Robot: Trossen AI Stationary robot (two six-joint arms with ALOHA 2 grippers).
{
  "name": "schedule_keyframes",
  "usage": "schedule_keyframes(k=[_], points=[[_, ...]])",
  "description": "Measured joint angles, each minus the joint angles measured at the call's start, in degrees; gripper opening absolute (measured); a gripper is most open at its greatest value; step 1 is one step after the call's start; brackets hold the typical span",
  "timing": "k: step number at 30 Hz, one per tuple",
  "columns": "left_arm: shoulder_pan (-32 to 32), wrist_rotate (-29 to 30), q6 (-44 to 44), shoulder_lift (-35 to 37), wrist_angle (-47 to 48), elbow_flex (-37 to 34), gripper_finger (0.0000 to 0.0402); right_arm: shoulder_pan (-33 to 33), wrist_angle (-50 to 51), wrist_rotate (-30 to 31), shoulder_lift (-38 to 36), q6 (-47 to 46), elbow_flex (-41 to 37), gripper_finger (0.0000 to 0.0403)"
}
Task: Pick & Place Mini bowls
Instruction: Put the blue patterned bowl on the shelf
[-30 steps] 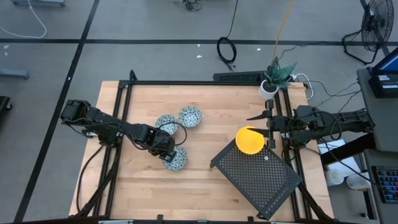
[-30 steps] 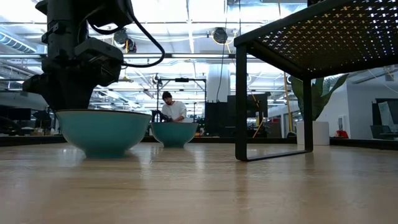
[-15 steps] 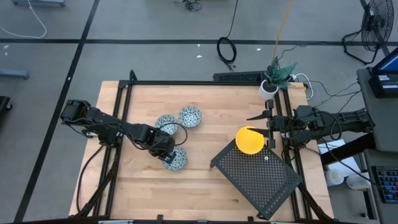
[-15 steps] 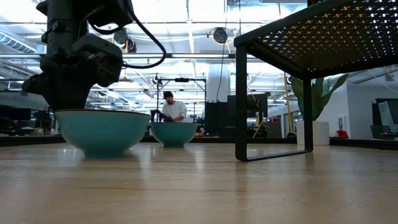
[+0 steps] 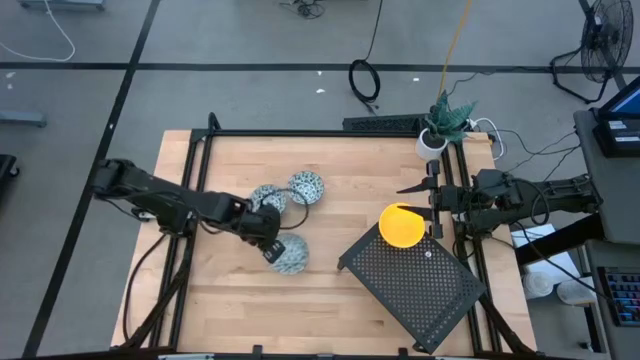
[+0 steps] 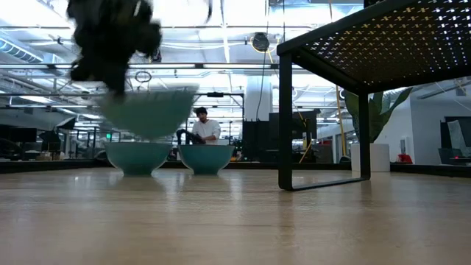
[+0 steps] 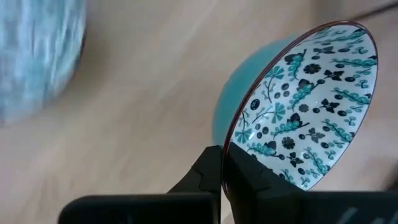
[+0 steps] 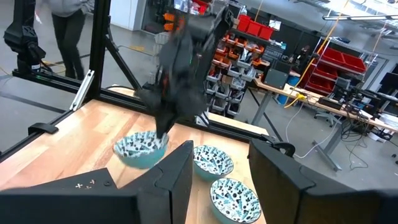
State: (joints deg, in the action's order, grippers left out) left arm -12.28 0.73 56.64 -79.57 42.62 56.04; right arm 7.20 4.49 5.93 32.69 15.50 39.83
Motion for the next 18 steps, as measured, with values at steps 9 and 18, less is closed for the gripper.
schedule_keyframes(k=[9, 18], points=[[-1.3, 33.9, -32.5, 2.5, -1.7, 16.5, 0.0007, 0.0, -3.3, 0.0, 1.7, 0.2, 0.0, 0.0141], [1.9, 46.8, -74.4, -0.4, -39.0, 19.6, 0.0007, 0.0, -9.0, 0.0, 7.8, 5.4, 0.0, 0.0141]])
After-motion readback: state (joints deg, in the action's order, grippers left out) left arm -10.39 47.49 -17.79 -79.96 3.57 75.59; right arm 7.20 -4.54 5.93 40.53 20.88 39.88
